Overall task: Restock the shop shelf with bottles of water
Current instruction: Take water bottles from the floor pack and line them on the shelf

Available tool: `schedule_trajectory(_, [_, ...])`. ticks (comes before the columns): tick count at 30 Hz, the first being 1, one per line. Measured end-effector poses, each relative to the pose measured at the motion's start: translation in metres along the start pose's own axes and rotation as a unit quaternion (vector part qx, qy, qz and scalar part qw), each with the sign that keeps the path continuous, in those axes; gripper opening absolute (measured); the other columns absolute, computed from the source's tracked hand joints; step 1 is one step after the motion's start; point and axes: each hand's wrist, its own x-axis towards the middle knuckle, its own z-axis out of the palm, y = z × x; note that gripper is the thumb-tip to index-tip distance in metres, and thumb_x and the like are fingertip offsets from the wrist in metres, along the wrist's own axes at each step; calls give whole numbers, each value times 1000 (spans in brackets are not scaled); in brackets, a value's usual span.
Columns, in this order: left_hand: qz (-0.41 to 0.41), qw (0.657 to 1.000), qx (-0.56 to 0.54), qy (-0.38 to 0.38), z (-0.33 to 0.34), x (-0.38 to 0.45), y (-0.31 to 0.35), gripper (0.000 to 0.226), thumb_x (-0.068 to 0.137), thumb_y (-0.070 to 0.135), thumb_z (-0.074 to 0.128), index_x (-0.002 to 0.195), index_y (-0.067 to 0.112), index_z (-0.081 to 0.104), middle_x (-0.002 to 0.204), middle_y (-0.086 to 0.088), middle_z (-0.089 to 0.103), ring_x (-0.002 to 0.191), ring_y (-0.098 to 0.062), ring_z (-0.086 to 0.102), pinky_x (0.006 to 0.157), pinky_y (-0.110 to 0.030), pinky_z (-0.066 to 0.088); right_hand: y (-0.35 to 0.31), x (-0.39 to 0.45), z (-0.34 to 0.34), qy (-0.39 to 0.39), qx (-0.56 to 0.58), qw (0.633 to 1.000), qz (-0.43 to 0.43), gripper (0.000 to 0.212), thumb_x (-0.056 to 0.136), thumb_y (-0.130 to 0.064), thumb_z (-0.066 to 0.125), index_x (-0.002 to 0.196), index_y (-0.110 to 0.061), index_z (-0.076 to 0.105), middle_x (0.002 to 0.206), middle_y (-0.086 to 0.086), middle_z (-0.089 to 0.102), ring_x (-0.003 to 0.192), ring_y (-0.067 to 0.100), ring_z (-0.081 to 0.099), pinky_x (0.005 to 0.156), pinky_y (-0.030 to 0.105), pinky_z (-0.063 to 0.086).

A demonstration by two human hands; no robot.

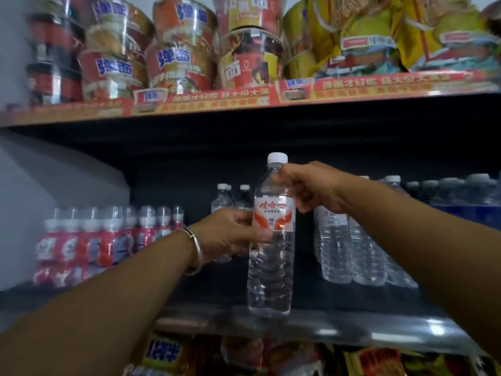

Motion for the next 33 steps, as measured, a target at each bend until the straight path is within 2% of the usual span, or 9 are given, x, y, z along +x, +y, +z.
schedule_trajectory(2, [2, 1000, 8, 25, -13, 17, -7, 27, 75, 11, 72, 101, 7, 65, 102, -10, 71, 91, -19, 69, 75, -26, 56, 10, 21, 5, 1, 40, 999, 6, 27, 76, -36, 68, 84, -11, 67, 64, 0, 61, 63, 17, 54, 64, 30, 46])
schedule_trajectory(5, [-2, 998, 24, 49, -26, 38, -22, 19, 74, 12, 74, 91, 12, 66, 92, -3, 73, 83, -13, 69, 68, -23, 55, 32, 37, 9, -79, 29, 995, 44, 50, 70, -45, 70, 107, -12, 65, 99, 7, 68, 87, 20, 62, 77, 34, 52])
schedule_trajectory(9, [-11, 997, 37, 72, -39, 63, -41, 32, 72, 13, 77, 102, 9, 66, 100, -5, 72, 93, -19, 69, 79, -31, 55, 64, 52, 28, -199, -7, 974, 111, 46, 74, -15, 74, 117, -14, 58, 115, 7, 64, 105, 27, 61, 83, 44, 56])
schedule_trajectory(14, [-24, 996, 47, 74, -48, 88, -66, 35, 74, 9, 75, 107, 5, 65, 105, -8, 71, 98, -21, 68, 80, -27, 56, 91, 80, 52, -164, 0, 980, 116, 31, 80, 2, 68, 105, -12, 60, 112, 14, 66, 105, 34, 62, 83, 47, 55])
schedule_trajectory(20, [-27, 995, 64, 76, -62, 115, -85, 26, 78, 8, 71, 103, 10, 64, 97, 0, 69, 82, -8, 65, 61, -14, 51, 107, 111, 67, -103, 8, 987, 121, 27, 79, 2, 69, 102, -7, 61, 102, 16, 69, 93, 33, 67, 76, 47, 58])
schedule_trajectory(24, [-77, 967, 223, 95, -77, 129, -102, 10, 83, 12, 68, 86, 16, 59, 84, 2, 61, 87, -15, 58, 76, -24, 47, 114, 136, 81, -73, -5, 987, 143, 30, 80, 3, 68, 108, -1, 60, 106, 19, 67, 94, 38, 66, 78, 51, 56])
schedule_trajectory(26, [-117, 923, 352, 99, -82, 133, -109, 10, 87, 10, 60, 97, 8, 61, 98, -7, 61, 96, -22, 57, 80, -28, 47, 118, 147, 87, -61, -7, 987, 148, 24, 81, 4, 65, 104, -2, 60, 107, 19, 67, 96, 38, 65, 81, 52, 55])
schedule_trajectory(28, [-139, 894, 411, 112, -87, 136, -115, 27, 90, 9, 53, 116, 2, 57, 121, -12, 58, 112, -27, 55, 93, -32, 46, 122, 158, 93, -46, -15, 987, 154, 27, 81, 4, 65, 107, -1, 59, 112, 20, 64, 99, 39, 64, 80, 51, 56])
schedule_trajectory(33, [-154, 876, 450, 76, -92, 140, -122, 38, 91, 8, 50, 129, 2, 50, 131, -14, 52, 119, -27, 51, 97, -31, 41, 128, 181, 108, -23, -47, 984, 168, 38, 81, -3, 68, 116, 1, 55, 120, 20, 59, 95, 39, 65, 75, 49, 58])
